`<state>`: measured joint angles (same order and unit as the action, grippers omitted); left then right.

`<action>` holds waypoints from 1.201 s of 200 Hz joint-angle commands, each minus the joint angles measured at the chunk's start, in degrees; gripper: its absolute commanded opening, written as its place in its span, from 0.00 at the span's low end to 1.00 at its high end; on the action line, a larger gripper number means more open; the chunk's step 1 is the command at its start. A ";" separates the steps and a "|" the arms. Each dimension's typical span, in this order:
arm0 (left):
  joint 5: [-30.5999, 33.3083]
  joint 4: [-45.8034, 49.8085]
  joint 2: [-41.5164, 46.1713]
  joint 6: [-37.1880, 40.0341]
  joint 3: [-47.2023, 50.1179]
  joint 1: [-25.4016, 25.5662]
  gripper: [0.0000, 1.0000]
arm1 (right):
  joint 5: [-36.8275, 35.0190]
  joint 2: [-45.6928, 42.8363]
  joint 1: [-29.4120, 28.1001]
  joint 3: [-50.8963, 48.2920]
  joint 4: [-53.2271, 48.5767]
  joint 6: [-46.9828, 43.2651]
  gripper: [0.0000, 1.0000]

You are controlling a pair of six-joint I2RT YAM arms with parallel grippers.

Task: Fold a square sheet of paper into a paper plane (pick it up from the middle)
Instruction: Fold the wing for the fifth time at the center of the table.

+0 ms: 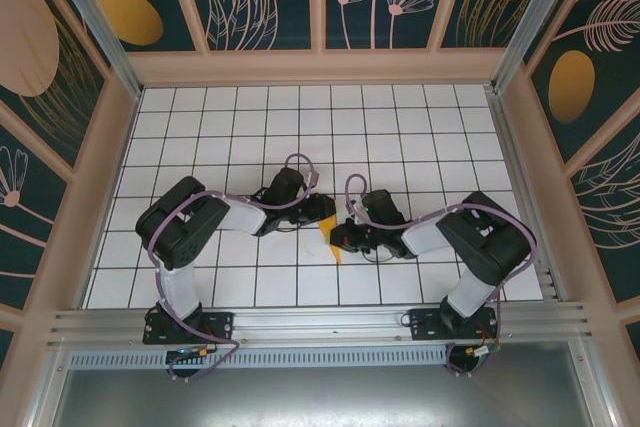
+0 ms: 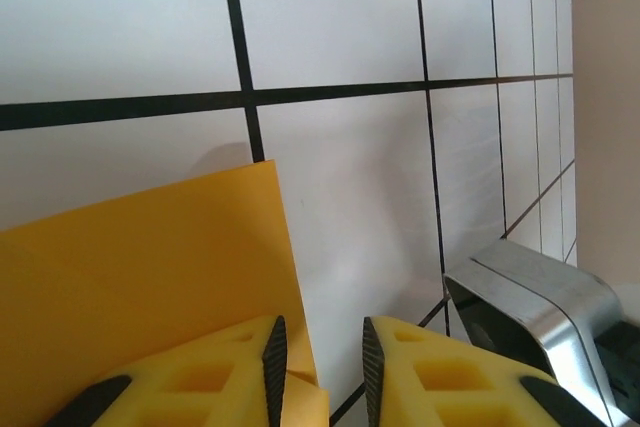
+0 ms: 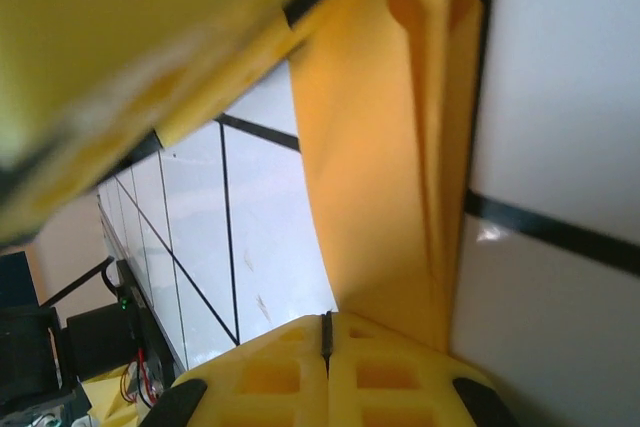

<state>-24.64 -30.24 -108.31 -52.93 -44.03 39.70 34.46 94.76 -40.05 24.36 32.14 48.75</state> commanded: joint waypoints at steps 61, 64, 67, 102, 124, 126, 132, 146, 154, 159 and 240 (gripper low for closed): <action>9.43 9.12 -6.21 -0.59 1.34 -0.45 0.26 | -2.12 -6.66 -5.86 -6.34 -12.97 -1.27 0.01; 9.48 9.20 -6.21 -0.52 1.27 -0.50 0.26 | -2.34 -6.99 -6.17 -6.34 -13.44 -1.28 0.01; 9.50 9.26 -6.22 -0.51 1.30 -0.43 0.26 | -2.48 -7.21 -6.29 -6.34 -13.73 -1.29 0.01; 9.70 9.58 -5.89 -0.33 1.40 -0.43 0.26 | -3.93 -9.24 -7.38 -5.63 -17.83 -1.08 0.00; 9.60 9.58 -5.77 -0.19 1.55 -0.47 0.25 | -4.13 -9.77 -7.41 -6.83 -18.67 -0.42 0.00; 9.61 9.58 -5.77 -0.17 1.59 -0.43 0.25 | -4.20 -9.81 -7.41 -6.97 -18.80 -0.35 0.00; 9.57 9.65 -5.73 -0.09 1.58 -0.45 0.26 | -4.15 -9.90 -7.47 -7.46 -18.94 -0.09 0.00; 9.52 9.56 -5.77 0.02 1.54 -0.42 0.26 | -3.94 -10.83 -8.08 -8.80 -18.65 0.36 0.00; 9.35 9.58 -5.87 0.01 1.47 -0.42 0.26 | -4.18 -11.52 -8.40 -9.47 -18.86 0.82 0.00; 9.27 9.54 -5.99 0.01 1.47 -0.42 0.26 | -4.14 -11.95 -8.38 -9.86 -18.91 0.97 0.00; 8.06 9.24 -5.82 0.58 1.41 -0.44 0.26 | -8.18 -23.53 -4.81 -1.15 -22.30 -0.88 0.01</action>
<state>-23.75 -30.87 -109.03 -54.72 -44.45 39.77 28.03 73.58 -46.96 18.94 10.79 48.51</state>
